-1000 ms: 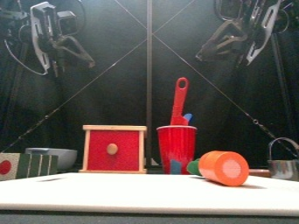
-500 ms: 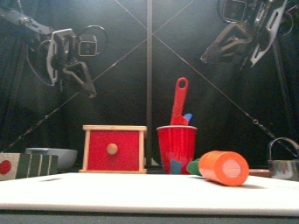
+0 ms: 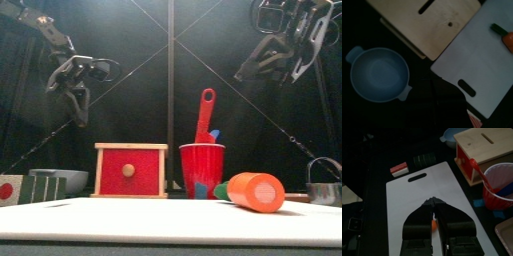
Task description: Grasp salmon sushi
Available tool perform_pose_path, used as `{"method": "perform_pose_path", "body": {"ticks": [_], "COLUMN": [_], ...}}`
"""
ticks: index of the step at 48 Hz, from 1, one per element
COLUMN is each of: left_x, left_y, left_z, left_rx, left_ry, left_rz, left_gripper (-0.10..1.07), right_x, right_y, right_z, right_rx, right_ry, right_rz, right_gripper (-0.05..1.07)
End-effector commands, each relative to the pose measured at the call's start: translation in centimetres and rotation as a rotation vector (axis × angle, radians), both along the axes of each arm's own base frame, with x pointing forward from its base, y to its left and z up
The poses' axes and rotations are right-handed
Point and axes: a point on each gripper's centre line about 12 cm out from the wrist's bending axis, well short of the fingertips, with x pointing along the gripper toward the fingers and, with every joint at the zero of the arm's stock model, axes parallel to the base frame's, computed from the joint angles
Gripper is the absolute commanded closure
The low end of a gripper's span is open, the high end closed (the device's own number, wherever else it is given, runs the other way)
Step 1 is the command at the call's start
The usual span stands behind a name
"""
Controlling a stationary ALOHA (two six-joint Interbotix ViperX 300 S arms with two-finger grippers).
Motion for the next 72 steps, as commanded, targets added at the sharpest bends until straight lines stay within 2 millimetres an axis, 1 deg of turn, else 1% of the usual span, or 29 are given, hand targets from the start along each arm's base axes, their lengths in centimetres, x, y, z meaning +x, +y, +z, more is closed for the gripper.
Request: {"method": "perform_pose_path", "body": {"ticks": [1, 11, 21, 25, 30, 38, 44, 54, 62, 66, 72], "left_x": [0.3, -0.2, -0.8, -0.7, -0.2, 1.1, 1.3, 0.8, 0.5, 0.4, 0.5], "left_y": [-0.9, -2.6, -4.3, -4.9, -5.5, -6.0, -6.4, -9.0, -10.8, -11.7, -12.5], "left_z": [0.4, -0.4, -2.6, -3.3, -4.1, -4.4, -4.4, -4.7, -5.2, -5.6, -6.0], "left_rx": [0.028, 0.005, -0.057, -0.063, -0.06, -0.095, -0.137, -0.252, -0.347, -0.37, -0.383], "left_ry": [-0.025, -0.035, 0.0, 0.024, 0.054, 0.008, -0.012, 0.024, 0.064, 0.084, 0.109], "left_rz": [0.027, 0.157, 0.22, 0.219, 0.203, 0.179, 0.187, 0.195, 0.233, 0.238, 0.264], "left_gripper": [0.86, 0.85, 0.83, 0.8, 0.71, 0.56, 0.54, 0.5, 0.34, 0.22, 0.1], "right_x": [0.0, -0.1, -0.3, -0.4, -0.4, -0.5, -0.7, -0.8, -0.8, -0.8, -0.8], "right_y": [-0.1, -0.1, -0.4, -0.5, -0.6, -0.6, -0.6, -0.6, -0.5, -0.5, -0.5], "right_z": [0.8, 0.5, 0.0, 0.0, -0.2, -0.5, -0.7, -1.0, -1.0, -1.0, -1.1], "right_rx": [0.004, 0.003, 0.004, 0.008, 0.01, 0.008, 0.012, 0.021, 0.029, 0.036, 0.037], "right_ry": [-0.024, -0.016, -0.003, -0.002, 0.004, 0.01, 0.018, 0.026, 0.026, 0.029, 0.031], "right_rz": [-0.002, -0.003, -0.014, -0.019, -0.023, -0.021, -0.024, -0.029, -0.029, -0.031, -0.032], "right_gripper": [0.61, 0.61, 0.61, 0.61, 0.61, 0.61, 0.61, 0.61, 0.61, 0.61, 0.61]}}
